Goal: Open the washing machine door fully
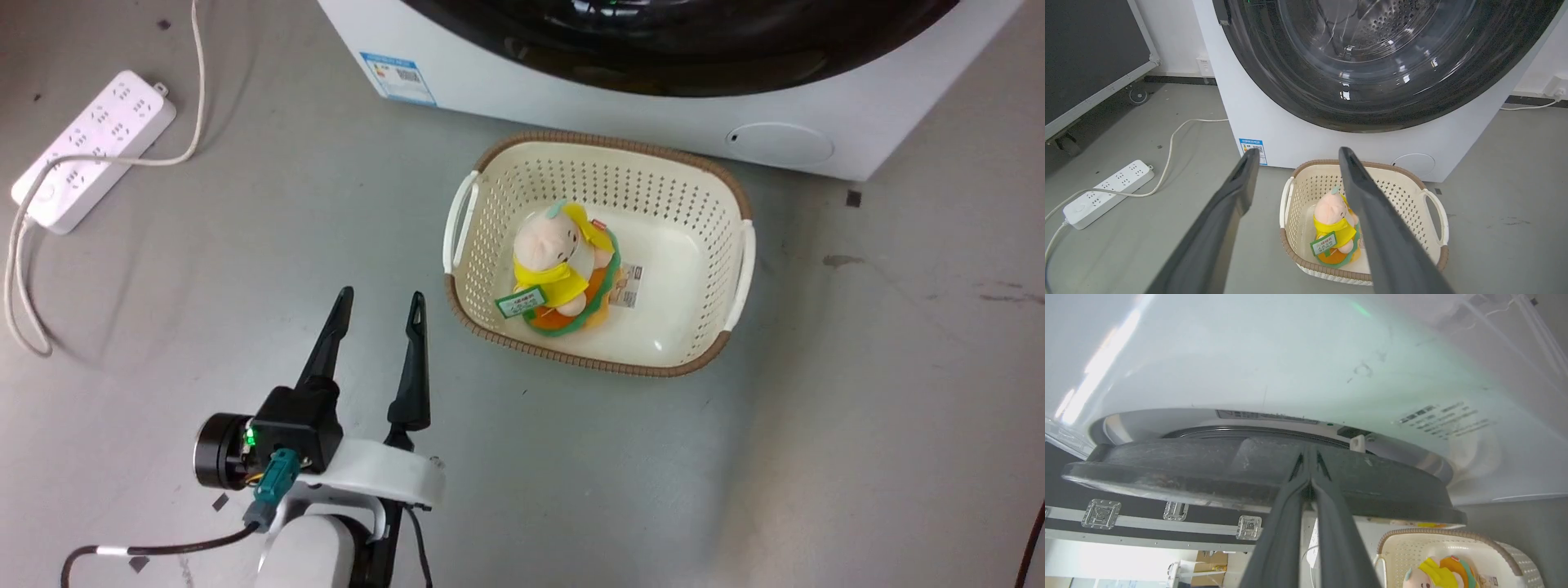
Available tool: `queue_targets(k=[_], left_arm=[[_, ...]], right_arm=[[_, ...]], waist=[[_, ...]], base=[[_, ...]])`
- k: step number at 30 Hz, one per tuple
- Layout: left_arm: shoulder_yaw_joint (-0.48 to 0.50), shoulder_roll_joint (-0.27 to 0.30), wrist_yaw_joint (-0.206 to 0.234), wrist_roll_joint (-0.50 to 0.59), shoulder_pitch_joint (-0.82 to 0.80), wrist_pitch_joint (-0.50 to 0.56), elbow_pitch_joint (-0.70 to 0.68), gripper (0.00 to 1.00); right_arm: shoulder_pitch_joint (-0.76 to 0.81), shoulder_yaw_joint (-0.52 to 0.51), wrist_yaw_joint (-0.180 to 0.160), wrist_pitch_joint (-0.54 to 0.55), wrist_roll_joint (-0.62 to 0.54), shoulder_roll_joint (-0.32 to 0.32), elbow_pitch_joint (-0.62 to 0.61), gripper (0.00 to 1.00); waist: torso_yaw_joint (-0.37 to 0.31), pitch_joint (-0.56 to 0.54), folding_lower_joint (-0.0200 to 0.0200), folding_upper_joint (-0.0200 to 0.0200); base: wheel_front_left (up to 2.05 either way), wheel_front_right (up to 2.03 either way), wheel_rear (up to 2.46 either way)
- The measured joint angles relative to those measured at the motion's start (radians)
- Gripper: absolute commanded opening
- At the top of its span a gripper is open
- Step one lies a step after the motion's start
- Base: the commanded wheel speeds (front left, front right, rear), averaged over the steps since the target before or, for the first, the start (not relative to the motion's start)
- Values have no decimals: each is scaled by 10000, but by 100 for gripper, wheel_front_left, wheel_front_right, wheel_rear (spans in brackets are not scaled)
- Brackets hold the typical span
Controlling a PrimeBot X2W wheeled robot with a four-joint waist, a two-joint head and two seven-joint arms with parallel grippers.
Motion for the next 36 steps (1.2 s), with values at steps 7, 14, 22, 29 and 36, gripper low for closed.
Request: queue_targets(k=[7,14,22,29,36], left_arm=[[-140,0,36,-109,-218,-169,52,100],[-330,0,119,-265,-346,-297,111,100],[-405,0,180,-364,-485,-443,226,100],[-441,2,201,-410,-465,-514,504,100],[-412,0,100,-393,-13,-514,859,100]], right_arm=[[-924,-121,0,727,633,-209,897,0],[-1503,-487,2,1699,1446,-510,1580,0],[-1660,-431,0,3095,1670,-725,2403,0],[-613,-472,2,3647,1760,-502,2617,0],[939,-629,-2,4048,2075,105,2548,0]], waist=[[194,362,0,0],[432,613,0,0],[587,618,-1,0],[486,-152,-1,0],[302,-1289,-2,0]], base=[[0,0,0],[0,0,0],[0,0,0],[0,0,0],[0,0,0]])
